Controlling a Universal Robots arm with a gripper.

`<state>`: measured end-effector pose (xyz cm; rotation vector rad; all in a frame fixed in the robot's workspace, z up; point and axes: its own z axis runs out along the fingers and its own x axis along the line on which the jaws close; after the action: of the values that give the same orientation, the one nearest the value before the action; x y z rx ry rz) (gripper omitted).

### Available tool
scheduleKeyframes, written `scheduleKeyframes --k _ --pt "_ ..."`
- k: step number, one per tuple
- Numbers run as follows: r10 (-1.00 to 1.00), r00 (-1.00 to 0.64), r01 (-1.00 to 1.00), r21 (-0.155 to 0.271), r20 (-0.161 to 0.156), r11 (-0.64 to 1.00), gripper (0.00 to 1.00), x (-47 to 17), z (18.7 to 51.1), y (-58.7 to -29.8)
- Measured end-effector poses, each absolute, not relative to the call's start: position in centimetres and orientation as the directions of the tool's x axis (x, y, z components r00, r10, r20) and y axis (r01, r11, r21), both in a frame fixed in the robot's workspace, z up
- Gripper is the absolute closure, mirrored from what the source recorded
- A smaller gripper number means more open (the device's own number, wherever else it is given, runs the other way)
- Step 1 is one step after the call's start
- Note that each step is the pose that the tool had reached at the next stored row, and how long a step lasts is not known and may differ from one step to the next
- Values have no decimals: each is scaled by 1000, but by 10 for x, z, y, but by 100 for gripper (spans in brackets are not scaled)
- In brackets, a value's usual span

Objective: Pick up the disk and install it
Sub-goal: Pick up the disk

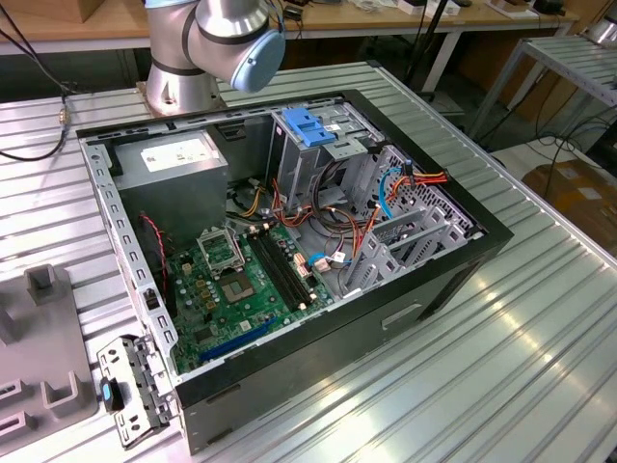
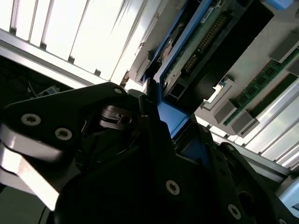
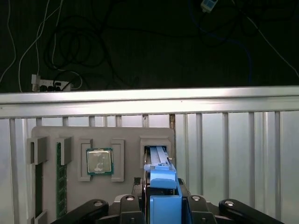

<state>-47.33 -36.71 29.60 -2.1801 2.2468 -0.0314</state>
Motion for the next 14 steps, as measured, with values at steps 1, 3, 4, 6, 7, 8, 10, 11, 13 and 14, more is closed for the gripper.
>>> scheduleKeyframes --k 1,3,4,6,7,8,10,11,13,14 --pt "-1000 -27 -999 -22 6 27 63 -473 296 -367" --pt "-1000 -7 -1000 -22 6 7 63 -473 296 -367" --pt "-1000 1 -1000 -22 6 -1 63 -473 296 -367" --pt "-1000 5 -1000 -22 6 -5 63 -473 296 -367" --pt "-1000 5 -1000 -22 6 -6 63 -473 296 -367" --pt "-1000 6 -1000 -22 6 -6 63 -473 296 -367" --pt "-1000 6 -1000 -22 6 -6 63 -473 296 -367" --pt "-1000 6 -1000 -22 6 -6 63 -473 296 -367" --pt "-1000 6 -1000 -22 6 -6 63 -473 296 -367" --pt "-1000 6 -1000 -22 6 -6 63 -473 296 -367"
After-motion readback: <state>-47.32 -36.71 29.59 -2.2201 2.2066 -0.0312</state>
